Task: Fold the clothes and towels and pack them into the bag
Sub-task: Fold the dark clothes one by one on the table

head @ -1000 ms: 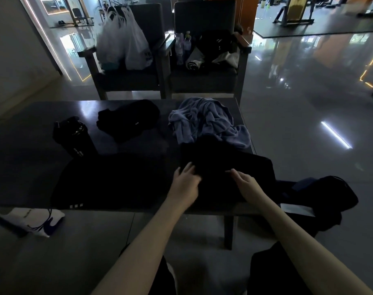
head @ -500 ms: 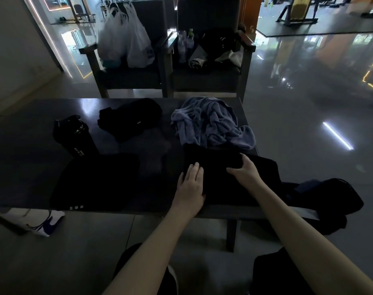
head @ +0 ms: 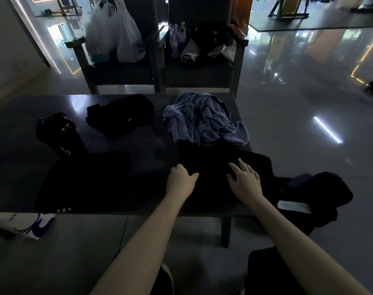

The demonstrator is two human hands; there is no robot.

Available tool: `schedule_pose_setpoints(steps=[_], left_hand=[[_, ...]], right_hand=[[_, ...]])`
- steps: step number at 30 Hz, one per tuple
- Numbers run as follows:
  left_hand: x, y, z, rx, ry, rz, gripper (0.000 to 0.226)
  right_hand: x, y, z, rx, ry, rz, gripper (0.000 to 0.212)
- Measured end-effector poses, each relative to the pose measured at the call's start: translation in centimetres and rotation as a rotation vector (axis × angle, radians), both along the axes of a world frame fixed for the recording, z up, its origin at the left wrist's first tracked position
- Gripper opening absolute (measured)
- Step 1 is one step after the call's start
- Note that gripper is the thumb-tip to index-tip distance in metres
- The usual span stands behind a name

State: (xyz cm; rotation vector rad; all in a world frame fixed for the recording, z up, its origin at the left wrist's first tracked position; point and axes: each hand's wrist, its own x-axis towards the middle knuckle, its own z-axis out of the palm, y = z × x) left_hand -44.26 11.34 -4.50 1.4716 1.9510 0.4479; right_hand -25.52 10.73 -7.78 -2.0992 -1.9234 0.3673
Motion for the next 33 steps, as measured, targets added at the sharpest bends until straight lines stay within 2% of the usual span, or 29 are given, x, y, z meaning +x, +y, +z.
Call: schedule_pose_setpoints(steps=[6,10,14,17,20,25,30,33], left_hand=[[-0.7,0.1,1.4,0.003,0.088,0.002,0.035],[-3.5,-0.5,2.3,0.073,0.293,-0.002,0.043],[-5.9,-1.3,2.4,0.059,0.427,0.019,0.06],[-6.6,-1.8,1.6,0.087,0.51,-0.035,0.071],[-6.3,-2.4,0.3,0.049,0.487,-0.179,0.07],[-5.1,-3.5,-1.5,0.012,0.542,-0.257,0.066],[-4.3,-3.9,-1.7,0.031,0.556,-0.237,0.066],[-4.2,-4.0,-1.7,0.043,0.574,-0.232,0.066]], right_hand=[[-0.6,0.1,0.6,-0.114,-0.021,0.092,0.054],[-3.2,0.3,1.0,-0.133,0.029,0.212,0.061],[-5.8,-0.3,1.2,-0.112,0.116,0.276,0.065],[-5.8,-1.0,1.3,-0.044,0.121,0.185,0.063],[-4.0,-1.8,1.8,0.017,0.082,-0.033,0.059],[0.1,-3.4,2.6,-0.126,0.067,-0.37,0.065],[1.4,-4.2,3.2,-0.214,0.013,-0.413,0.063],[1.1,-4.2,3.3,-0.238,0.115,-0.409,0.058]])
